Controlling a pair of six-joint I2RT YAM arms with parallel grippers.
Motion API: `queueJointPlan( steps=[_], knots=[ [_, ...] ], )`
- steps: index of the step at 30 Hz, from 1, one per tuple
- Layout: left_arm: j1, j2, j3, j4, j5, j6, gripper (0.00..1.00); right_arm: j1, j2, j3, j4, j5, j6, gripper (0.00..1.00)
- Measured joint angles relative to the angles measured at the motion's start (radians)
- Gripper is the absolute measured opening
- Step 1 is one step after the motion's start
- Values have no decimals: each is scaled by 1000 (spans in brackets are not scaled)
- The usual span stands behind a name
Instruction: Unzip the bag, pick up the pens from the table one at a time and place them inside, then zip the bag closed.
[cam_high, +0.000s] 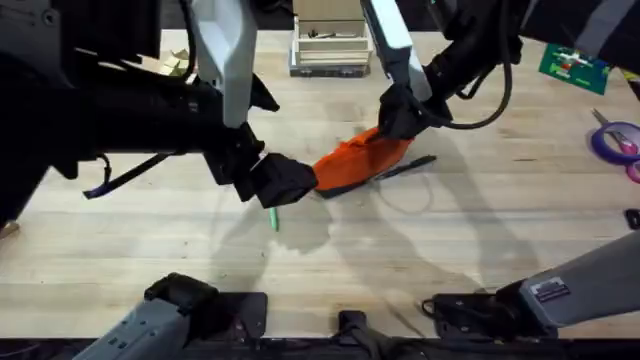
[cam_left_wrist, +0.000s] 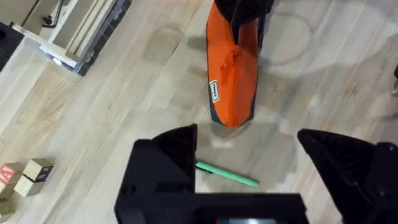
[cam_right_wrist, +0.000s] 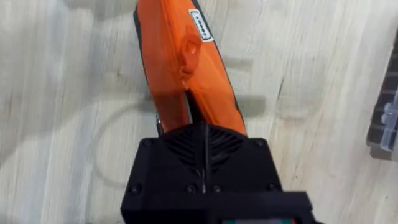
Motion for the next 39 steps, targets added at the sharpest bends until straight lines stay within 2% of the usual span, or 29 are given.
queueJointPlan(
  steps=[10,18,27,29,34,35,36,39],
  knots=[
    [0,0,0,0,0,0,994,0,38,0,9,0,0,30],
    [0,0,0,0,0,0,994,0,138,2,24,-8,0,30],
    [0,0,0,0,0,0,993,3,146,2,24,-8,0,30],
    [0,0,0,0,0,0,993,14,146,2,26,-6,0,170],
    [0,0,0,0,0,0,993,30,146,2,31,5,0,891],
    [0,0,0,0,0,0,993,32,146,2,31,5,-3,968],
    [0,0,0,0,0,0,993,34,146,2,31,6,-3,991],
    [0,0,0,0,0,0,993,35,146,2,31,8,-4,997]
  ],
)
